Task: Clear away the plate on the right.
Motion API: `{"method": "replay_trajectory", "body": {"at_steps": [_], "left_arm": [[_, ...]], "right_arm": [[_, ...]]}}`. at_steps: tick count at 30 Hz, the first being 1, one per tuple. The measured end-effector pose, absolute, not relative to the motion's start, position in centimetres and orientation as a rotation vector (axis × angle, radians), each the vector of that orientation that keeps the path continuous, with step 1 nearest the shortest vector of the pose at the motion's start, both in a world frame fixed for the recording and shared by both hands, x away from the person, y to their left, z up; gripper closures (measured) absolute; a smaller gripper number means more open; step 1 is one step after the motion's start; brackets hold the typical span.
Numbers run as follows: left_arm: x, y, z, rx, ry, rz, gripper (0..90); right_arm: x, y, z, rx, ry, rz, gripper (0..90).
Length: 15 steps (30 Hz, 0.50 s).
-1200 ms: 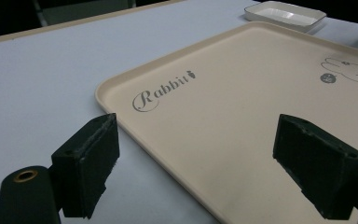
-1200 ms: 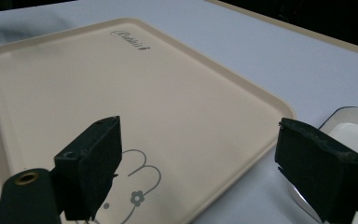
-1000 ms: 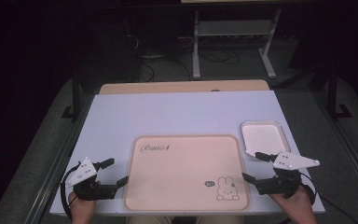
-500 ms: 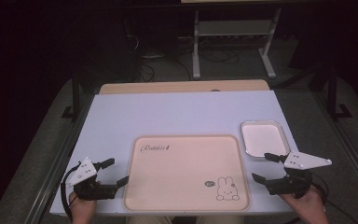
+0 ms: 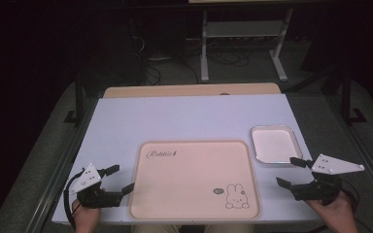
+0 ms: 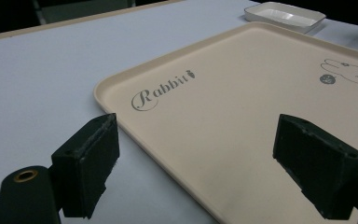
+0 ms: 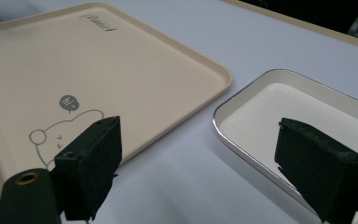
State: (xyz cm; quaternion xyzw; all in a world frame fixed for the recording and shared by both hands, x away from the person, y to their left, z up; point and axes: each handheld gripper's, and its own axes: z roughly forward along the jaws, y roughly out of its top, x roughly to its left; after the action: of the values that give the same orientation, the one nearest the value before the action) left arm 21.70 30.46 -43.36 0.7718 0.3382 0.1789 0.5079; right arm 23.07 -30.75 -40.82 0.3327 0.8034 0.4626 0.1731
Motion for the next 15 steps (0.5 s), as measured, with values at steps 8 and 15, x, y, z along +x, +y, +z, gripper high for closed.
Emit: {"method": "replay_trajectory", "body": {"at_steps": [8, 15], "left_arm": [[21.7, 30.5, -43.3, 1.858, 0.817, 0.432, 14.0], [21.7, 30.5, -43.3, 1.854, 0.819, 0.432, 14.0]], "right_arm": [[23.7, -32.7, -40.5, 0.991, 2.250, 1.280, 14.5], [24.8, -34.6, -39.9, 1.039, 2.234, 1.221, 14.8]]}}
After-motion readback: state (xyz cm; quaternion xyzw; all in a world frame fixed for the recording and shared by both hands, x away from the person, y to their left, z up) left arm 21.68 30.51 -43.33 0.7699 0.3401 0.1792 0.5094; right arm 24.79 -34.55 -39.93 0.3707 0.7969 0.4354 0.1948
